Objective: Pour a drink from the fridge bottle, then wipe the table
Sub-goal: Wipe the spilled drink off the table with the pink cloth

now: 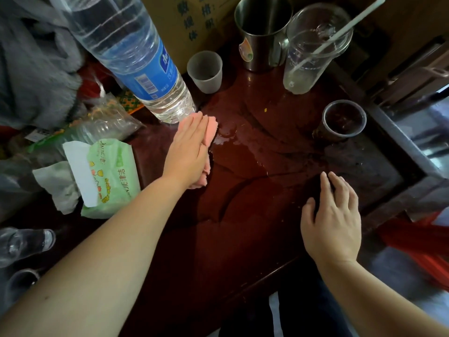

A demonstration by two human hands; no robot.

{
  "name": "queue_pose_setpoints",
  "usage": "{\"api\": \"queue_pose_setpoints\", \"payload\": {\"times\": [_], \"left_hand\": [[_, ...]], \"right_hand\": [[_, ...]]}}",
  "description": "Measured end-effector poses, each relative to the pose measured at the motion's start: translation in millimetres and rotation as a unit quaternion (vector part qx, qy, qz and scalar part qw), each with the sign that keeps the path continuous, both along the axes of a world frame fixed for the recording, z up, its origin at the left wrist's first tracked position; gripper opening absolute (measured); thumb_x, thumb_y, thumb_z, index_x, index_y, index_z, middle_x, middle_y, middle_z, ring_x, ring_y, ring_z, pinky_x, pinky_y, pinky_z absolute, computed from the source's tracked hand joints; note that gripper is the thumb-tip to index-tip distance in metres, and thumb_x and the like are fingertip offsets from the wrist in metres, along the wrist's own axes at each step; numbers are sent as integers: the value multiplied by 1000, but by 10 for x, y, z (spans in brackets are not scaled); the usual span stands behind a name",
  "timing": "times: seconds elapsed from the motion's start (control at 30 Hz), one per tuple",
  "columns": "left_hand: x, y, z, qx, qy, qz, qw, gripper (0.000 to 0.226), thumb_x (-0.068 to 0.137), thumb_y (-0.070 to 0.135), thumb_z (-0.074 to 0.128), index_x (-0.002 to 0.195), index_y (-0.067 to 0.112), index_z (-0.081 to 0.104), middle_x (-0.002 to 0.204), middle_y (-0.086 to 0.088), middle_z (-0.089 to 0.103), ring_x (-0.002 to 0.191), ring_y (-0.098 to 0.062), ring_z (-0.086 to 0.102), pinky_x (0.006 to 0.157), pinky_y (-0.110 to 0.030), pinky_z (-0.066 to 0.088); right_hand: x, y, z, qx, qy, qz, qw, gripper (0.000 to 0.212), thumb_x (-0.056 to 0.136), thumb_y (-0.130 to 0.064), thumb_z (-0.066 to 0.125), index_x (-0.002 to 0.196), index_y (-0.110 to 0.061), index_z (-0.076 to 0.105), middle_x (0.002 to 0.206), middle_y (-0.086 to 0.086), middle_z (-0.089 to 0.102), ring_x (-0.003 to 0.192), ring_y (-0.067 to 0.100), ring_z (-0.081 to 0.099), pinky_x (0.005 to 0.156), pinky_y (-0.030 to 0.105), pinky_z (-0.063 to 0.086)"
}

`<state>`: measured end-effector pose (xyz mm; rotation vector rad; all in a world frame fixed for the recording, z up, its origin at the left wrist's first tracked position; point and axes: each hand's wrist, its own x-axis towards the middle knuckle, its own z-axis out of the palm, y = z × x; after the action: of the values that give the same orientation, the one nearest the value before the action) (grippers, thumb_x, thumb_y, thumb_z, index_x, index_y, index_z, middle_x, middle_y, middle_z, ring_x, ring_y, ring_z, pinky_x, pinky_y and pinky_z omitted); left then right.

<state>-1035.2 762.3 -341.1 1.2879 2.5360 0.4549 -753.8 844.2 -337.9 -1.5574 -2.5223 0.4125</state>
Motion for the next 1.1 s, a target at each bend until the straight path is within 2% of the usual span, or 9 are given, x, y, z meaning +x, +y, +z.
{"api": "queue_pose_setpoints", "payload": {"times": [0.17,0.33,0.6,0.7,0.77,0.87,1.0,1.1], "left_hand": [[-86,100,48,2,10,-55,998,57,93,15,29,150,17,25,158,1,16,146,-12,3,113,-18,-2],[-247,411,44,24,-34,-131,991,63,84,13,27,147,14,32,156,-3,23,146,-16,9,119,-29,2],[-225,430,115,12,-56,-200,978,65,80,13,28,145,14,38,156,-3,21,144,-9,4,118,-27,2],[-155,357,130,12,-75,-200,977,67,78,9,29,145,17,39,157,1,20,141,-1,1,113,-14,-3],[-105,286,131,16,-76,-205,976,69,77,7,30,144,17,39,156,2,21,140,1,1,111,-11,-5],[-33,186,92,12,-67,-213,975,69,77,5,31,144,17,39,156,2,22,141,-1,1,110,-10,-7],[46,78,59,19,-47,-208,977,70,76,5,33,145,19,38,155,1,24,143,-5,4,115,-18,0],[138,17,73,33,-51,-184,981,67,79,3,34,145,17,37,156,2,21,139,3,0,113,-14,-2]], "right_hand": [[1,-4,-12,4,3,3,1000,58,89,-31,34,140,-4,41,143,15,41,134,28,28,111,44,31],[0,-2,-22,5,4,-1,1000,57,89,-30,37,140,-4,41,143,14,41,134,27,28,110,45,32],[-3,-7,-34,8,12,-3,1000,56,89,-30,37,139,-5,41,143,12,41,134,26,29,108,45,35],[0,-8,-35,8,16,-1,1000,57,89,-31,36,140,-6,41,143,12,41,134,27,29,108,45,35],[1,-9,-38,7,21,-2,1000,56,89,-30,37,139,-6,41,144,12,41,134,27,29,107,46,35],[5,-8,-45,7,24,-5,1000,55,90,-30,39,140,-6,41,144,12,41,134,27,29,107,46,35],[11,-6,-46,6,26,1,1000,55,90,-29,39,140,-5,41,144,13,41,134,28,29,109,45,33],[15,-5,-42,5,26,0,1000,55,90,-28,40,140,-5,41,144,13,41,134,29,29,109,45,33]]}}
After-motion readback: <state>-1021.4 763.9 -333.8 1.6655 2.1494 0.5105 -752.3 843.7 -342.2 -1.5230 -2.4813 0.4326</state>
